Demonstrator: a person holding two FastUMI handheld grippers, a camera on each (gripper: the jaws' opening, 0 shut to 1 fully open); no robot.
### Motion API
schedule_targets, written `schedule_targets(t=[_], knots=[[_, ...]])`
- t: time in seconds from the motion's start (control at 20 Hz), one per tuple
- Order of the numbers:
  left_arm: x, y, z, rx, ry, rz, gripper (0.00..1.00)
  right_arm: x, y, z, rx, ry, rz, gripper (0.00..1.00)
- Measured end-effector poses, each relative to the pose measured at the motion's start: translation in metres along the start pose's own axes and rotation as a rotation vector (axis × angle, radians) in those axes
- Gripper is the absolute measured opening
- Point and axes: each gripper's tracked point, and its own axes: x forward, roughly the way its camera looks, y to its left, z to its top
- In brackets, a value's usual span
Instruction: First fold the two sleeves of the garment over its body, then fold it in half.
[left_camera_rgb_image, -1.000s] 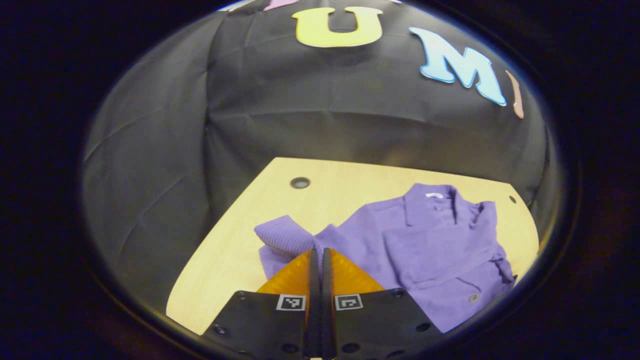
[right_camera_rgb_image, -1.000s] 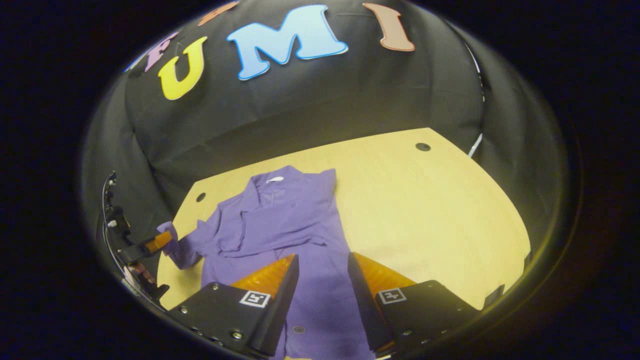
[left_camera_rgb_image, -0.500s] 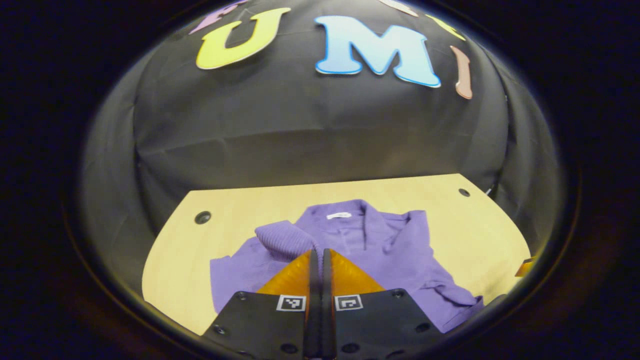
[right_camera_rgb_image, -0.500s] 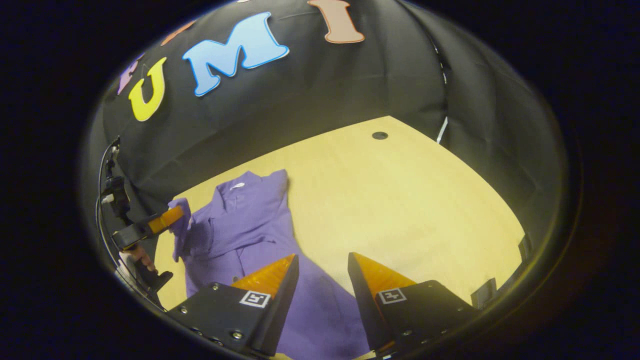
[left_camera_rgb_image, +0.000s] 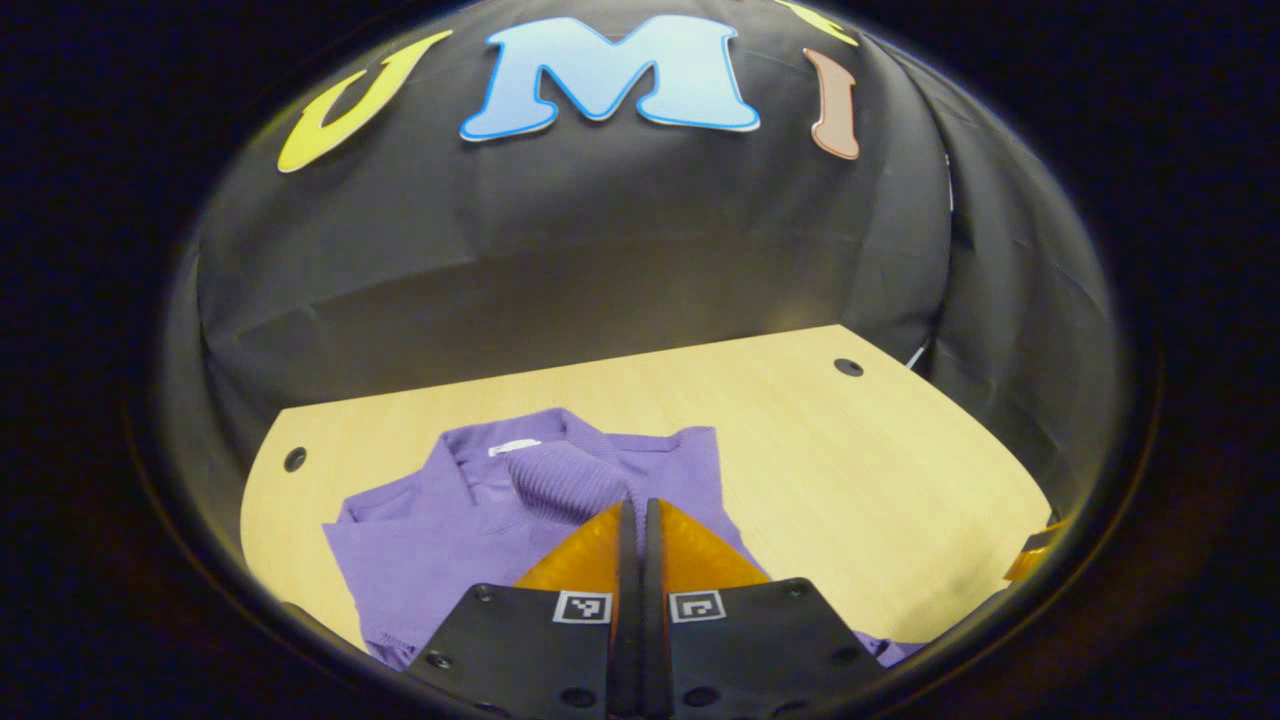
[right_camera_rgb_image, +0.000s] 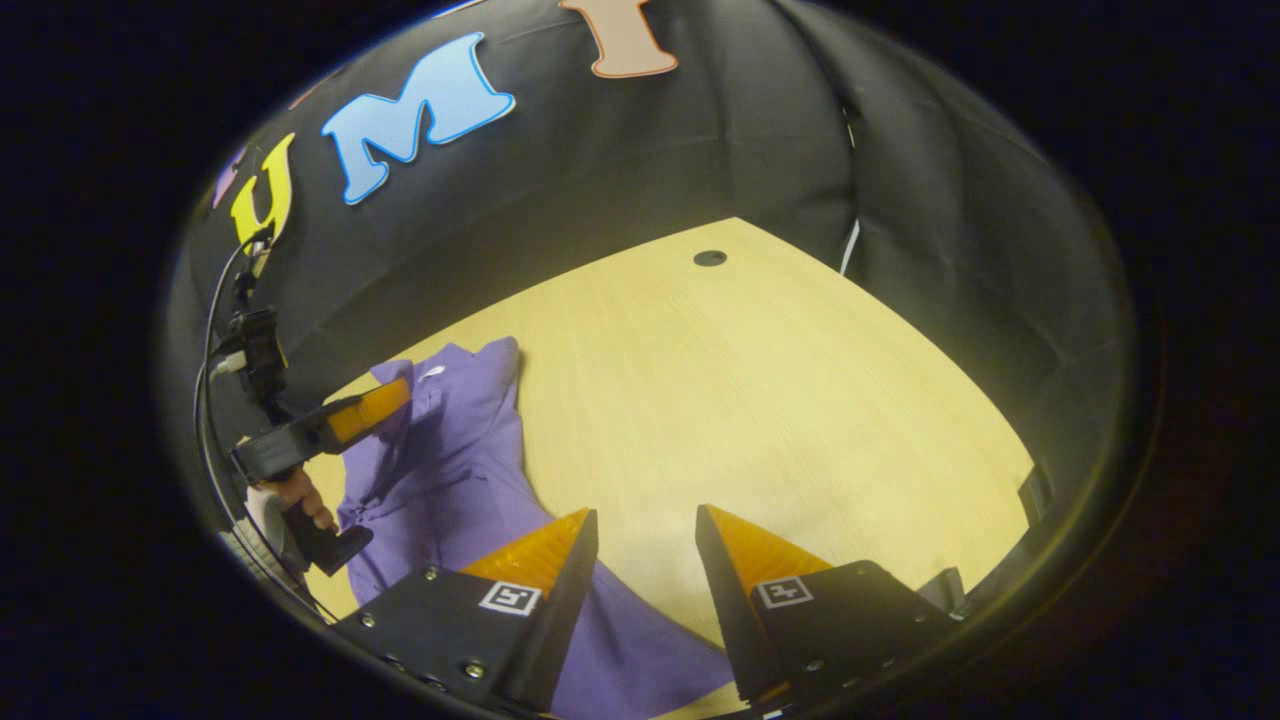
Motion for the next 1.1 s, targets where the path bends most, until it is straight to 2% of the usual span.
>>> schedule_targets(t=[0.15,0.2,0.3,0.35,0.4,0.5,0.55,0.6,0.85,1.0,1.1], knots=[[0.018,-0.008,-0.011,-0.016,0.032,0.015,0.07,0.003,-0.014,-0.003,-0.004,0.021,-0.006,0.58],[0.023,-0.006,-0.015,-0.017,0.04,0.026,0.07,0.004,-0.018,-0.003,-0.004,0.026,-0.007,0.63],[0.033,-0.002,-0.024,-0.006,0.069,0.053,0.07,0.004,-0.024,-0.004,-0.005,0.035,-0.007,0.63],[0.036,-0.006,-0.029,-0.006,0.084,0.042,0.07,0.005,-0.025,-0.004,-0.006,0.038,-0.007,0.63],[0.038,-0.012,-0.036,-0.006,0.107,0.026,0.12,0.005,-0.027,-0.003,-0.006,0.04,-0.005,0.58],[0.038,-0.012,-0.035,0.007,0.111,0.031,0.45,0.008,-0.027,-0.004,-0.007,0.043,0.001,0.58],[0.035,-0.016,-0.033,0.001,0.107,0.022,0.62,0.008,-0.025,-0.004,-0.008,0.043,0.006,0.63],[0.032,-0.016,-0.032,-0.003,0.106,0.022,0.8,0.007,-0.023,-0.005,-0.01,0.043,0.01,0.63],[-0.007,0.002,-0.03,-0.065,0.094,0.022,0.81,0.005,-0.005,-0.014,-0.043,0.051,0.037,0.63],[-0.033,0.024,-0.042,-0.05,0.095,0.04,0.81,0.006,0.01,-0.028,-0.074,0.07,0.063,0.63],[-0.052,0.039,-0.056,-0.042,0.108,0.059,0.85,0.007,0.021,-0.038,-0.1,0.088,0.08,0.63]])
